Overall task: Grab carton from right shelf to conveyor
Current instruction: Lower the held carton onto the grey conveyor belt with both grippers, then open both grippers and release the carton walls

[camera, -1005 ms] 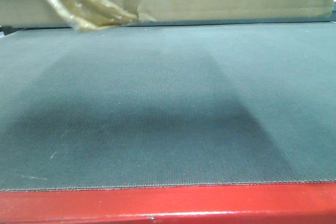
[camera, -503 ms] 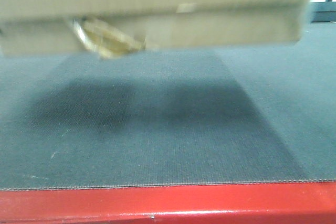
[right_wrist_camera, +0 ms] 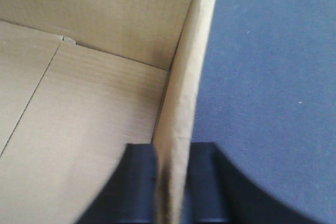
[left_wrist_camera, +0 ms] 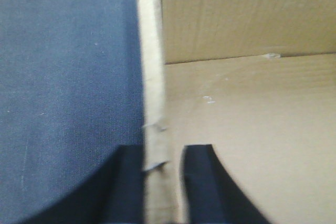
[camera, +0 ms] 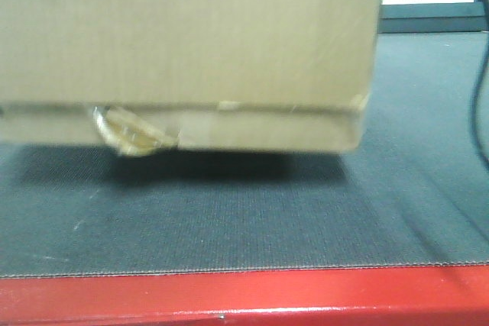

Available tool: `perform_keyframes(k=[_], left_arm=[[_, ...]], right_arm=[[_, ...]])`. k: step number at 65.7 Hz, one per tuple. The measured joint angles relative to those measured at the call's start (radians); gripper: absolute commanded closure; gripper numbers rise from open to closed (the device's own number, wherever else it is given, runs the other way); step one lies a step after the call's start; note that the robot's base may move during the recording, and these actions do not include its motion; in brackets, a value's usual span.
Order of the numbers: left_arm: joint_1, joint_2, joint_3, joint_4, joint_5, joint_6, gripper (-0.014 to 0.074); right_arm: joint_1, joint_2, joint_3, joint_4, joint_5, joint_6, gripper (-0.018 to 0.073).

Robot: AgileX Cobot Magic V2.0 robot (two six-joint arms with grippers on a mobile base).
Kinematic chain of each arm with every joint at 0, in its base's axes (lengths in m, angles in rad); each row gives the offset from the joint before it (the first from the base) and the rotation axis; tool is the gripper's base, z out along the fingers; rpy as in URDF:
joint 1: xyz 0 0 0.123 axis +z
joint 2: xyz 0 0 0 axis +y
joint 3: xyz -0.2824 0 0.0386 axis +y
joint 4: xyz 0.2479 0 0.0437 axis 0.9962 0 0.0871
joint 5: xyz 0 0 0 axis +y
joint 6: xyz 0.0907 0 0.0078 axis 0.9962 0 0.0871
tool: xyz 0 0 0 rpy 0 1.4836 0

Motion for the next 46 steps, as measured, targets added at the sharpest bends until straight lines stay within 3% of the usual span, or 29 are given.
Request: perform_keyframes(k=[4, 9, 20, 28, 35, 43, 46], left_arm=[[0.0, 0.0, 0.0, 0.0, -0.016, 0.0, 0.0084], [0.0, 0.0, 0.0, 0.0, -0.023, 0.002, -0.003], [0.0, -0.011, 0.0, 0.0, -0.023, 0.002, -0.0001], [0.0, -0.053, 0.0, 0.0, -0.014, 0.002, 0.0001], [0.0, -0.113, 0.0, 0.0, -0.004, 0.002, 0.0052], [0.0, -0.188, 0.0, 0.002, 0.009, 0.002, 0.0264], [0.0, -0.213, 0.0, 0.002, 0.016, 0.002, 0.0363]], right_arm=[[0.0, 0.0, 0.0, 0.0, -0.011, -0.002, 0.0129], [0.0, 0.0, -0.002, 0.0, -0.015, -0.002, -0.0015], [0.0, -0.013, -0.002, 0.0, -0.009, -0.002, 0.0025], [0.0, -0.058, -0.002, 0.0, -0.007, -0.002, 0.0147], [0.0, -0.122, -0.002, 0.0, -0.002, -0.002, 0.0366], [0.0, -0.199, -0.002, 0.0, 0.019, -0.002, 0.065], [0.0, -0.229, -0.002, 0.0, 0.026, -0.002, 0.0639]])
